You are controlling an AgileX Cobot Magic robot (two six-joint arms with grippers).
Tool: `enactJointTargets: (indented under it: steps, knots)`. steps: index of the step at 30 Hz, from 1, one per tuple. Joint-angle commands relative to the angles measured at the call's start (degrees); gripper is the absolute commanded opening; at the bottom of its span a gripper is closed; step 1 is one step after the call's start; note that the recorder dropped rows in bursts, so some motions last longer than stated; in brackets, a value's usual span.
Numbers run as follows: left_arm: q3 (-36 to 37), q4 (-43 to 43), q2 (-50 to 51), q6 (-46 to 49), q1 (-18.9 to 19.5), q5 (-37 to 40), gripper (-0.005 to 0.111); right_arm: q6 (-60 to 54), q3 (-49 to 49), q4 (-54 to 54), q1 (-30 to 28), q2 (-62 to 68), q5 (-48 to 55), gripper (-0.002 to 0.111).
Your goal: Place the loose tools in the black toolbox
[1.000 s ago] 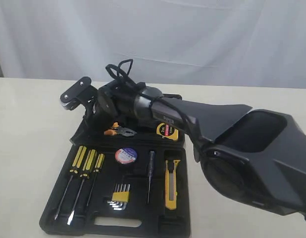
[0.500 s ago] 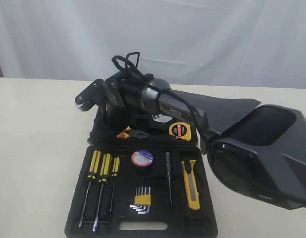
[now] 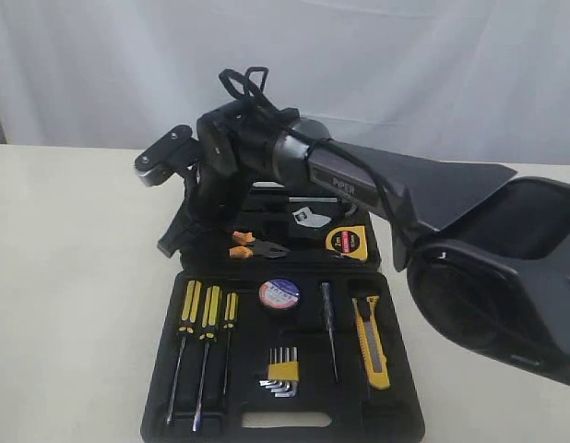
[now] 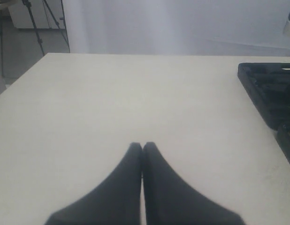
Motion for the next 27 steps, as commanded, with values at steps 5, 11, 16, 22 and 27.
enactJointTargets:
  steps: [5,11,16,22,27]
  knots:
    - [0.1,-0.6,-0.1,-0.1,-0.3,-0.6,0.0,-8.0,0.2,14.3,1.5,-0.1,-4.6,-0.001]
    - [0.1,-0.6,-0.1,-0.1,-0.3,-0.6,0.0,-8.2,0.2,14.7,2.6,1.7,-9.2,-0.001]
    - [0.1,-0.6,-0.1,-0.1,-0.3,-0.6,0.0,-6.6,0.2,9.8,2.6,3.0,-7.6,-0.001]
    - [0.1,-0.6,-0.1,-0.1,-0.3,-0.6,0.0,-1.5,0.2,0.6,2.6,2.1,-4.7,-0.001]
    - [0.1,-0.6,-0.1,-0.1,-0.3,-0.6,0.0,-1.1,0.2,0.1,2.4,2.1,-1.6,-0.001]
